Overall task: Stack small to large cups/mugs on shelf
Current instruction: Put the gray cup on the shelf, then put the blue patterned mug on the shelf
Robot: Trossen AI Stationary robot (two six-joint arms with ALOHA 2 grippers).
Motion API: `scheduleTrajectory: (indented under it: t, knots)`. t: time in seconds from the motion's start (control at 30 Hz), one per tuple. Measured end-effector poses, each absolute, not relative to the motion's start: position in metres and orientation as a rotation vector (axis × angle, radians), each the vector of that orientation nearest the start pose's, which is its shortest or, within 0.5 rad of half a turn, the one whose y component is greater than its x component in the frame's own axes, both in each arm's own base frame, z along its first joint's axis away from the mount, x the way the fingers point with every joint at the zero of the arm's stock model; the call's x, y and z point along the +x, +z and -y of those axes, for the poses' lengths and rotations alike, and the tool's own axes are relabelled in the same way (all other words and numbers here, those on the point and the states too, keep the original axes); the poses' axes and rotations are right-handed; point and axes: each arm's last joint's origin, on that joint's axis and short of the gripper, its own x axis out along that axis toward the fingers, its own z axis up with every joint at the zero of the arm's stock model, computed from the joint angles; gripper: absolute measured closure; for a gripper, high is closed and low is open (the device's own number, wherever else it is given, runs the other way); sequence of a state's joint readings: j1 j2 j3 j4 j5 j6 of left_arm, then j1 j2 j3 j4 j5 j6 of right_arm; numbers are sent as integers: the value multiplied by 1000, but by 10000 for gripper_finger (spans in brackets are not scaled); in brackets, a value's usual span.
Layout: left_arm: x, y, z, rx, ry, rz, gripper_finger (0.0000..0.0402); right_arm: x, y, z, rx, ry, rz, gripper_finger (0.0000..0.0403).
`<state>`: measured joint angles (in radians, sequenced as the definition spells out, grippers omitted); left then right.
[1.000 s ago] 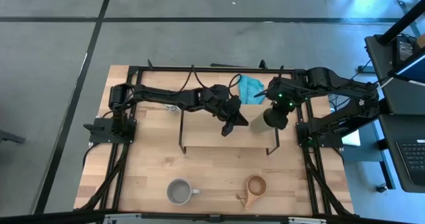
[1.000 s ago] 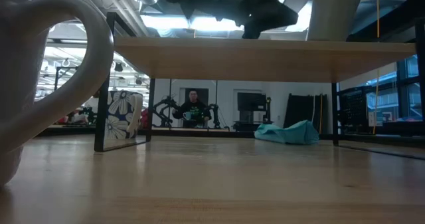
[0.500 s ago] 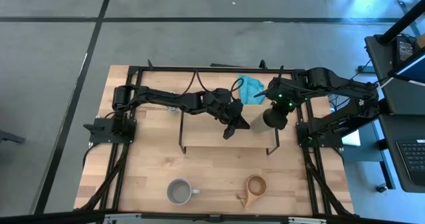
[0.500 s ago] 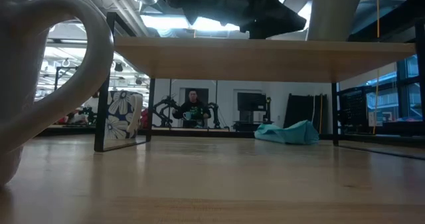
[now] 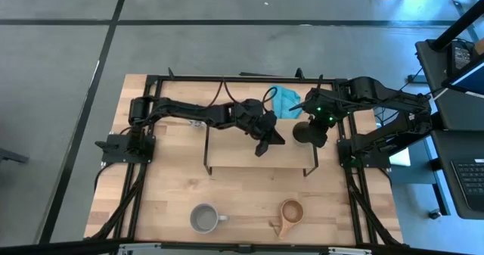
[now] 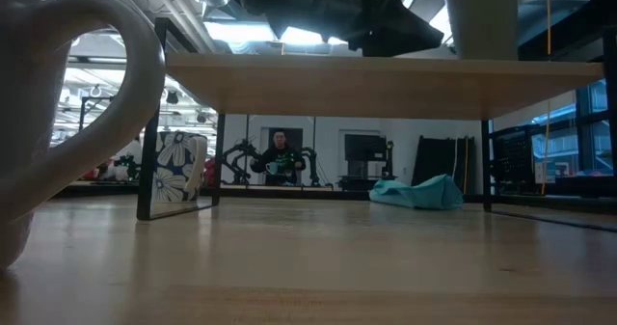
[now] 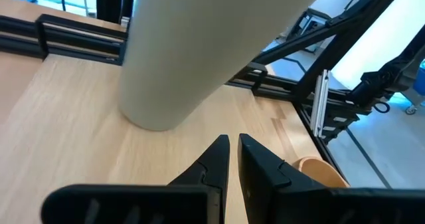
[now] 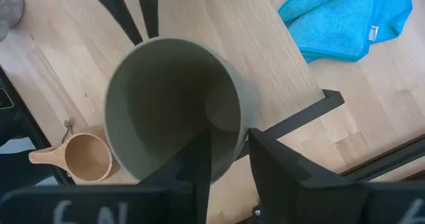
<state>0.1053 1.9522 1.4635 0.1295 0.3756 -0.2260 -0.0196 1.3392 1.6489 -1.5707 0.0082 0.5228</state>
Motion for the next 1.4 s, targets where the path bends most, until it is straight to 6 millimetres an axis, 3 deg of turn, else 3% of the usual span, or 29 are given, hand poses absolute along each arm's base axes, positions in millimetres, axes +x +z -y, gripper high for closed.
scheduleTrajectory:
  t: [0.27,0.73,1.4]
  knots:
    - [449,253,-46,-312,-206,-376,374,204,400,4,457,-352,-1225,298]
    - [449,253,-45,-313,-212,-377,374,199,403,6,421,-355,-1208,298]
    - [452,250,-46,-311,-210,-360,374,159,423,21,409,-498,-1043,298]
